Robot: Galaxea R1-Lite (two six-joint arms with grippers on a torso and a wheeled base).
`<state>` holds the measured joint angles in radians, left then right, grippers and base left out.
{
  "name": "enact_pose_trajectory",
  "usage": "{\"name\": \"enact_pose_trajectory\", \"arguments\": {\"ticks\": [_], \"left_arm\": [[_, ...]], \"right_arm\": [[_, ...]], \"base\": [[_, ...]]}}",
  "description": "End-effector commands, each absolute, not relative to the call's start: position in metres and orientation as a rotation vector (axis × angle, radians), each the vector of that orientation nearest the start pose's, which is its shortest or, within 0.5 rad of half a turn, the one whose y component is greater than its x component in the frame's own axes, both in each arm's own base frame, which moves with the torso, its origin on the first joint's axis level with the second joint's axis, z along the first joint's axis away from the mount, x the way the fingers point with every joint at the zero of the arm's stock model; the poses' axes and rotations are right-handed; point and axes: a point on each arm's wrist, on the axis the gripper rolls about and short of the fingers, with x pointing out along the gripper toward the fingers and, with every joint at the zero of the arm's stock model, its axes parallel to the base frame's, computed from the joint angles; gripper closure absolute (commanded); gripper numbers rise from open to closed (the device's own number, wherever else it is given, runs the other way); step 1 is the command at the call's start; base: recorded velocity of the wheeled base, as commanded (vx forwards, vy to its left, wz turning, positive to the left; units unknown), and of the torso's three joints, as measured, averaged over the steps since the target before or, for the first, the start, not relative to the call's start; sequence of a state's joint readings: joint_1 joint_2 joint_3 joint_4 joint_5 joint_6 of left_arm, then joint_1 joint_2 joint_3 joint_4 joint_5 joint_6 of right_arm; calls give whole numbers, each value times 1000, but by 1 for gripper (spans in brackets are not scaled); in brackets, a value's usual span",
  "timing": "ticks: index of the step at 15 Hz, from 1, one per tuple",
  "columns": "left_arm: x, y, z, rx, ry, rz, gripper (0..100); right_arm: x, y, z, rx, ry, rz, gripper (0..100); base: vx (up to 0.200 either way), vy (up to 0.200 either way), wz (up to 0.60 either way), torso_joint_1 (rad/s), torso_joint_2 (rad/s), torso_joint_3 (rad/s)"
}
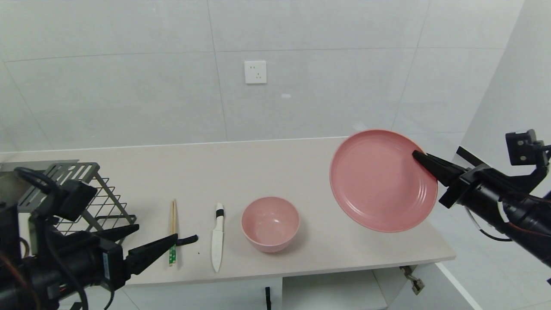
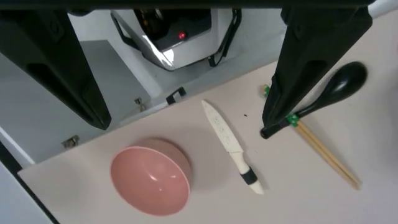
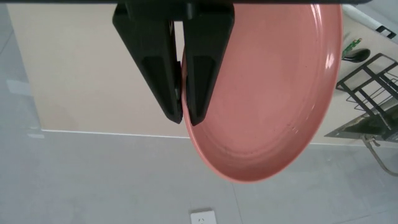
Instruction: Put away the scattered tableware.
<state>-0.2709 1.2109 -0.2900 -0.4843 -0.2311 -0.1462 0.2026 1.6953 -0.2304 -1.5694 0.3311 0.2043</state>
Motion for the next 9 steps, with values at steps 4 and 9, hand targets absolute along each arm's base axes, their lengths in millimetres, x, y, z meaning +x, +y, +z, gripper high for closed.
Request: {"name": "enact_pose_trajectory", "arguments": {"ticks": [4,9], "left_arm": [[197,-73,122,-104,632,-502,0],[218,-97,101,-74,708,-538,0]], "right_arm": [[224,61,138,192,-28,571,100],[225,59,138,191,-29,562,100]], "base": [[0,0,0,0,0,0],[0,0,0,0,0,0]]}}
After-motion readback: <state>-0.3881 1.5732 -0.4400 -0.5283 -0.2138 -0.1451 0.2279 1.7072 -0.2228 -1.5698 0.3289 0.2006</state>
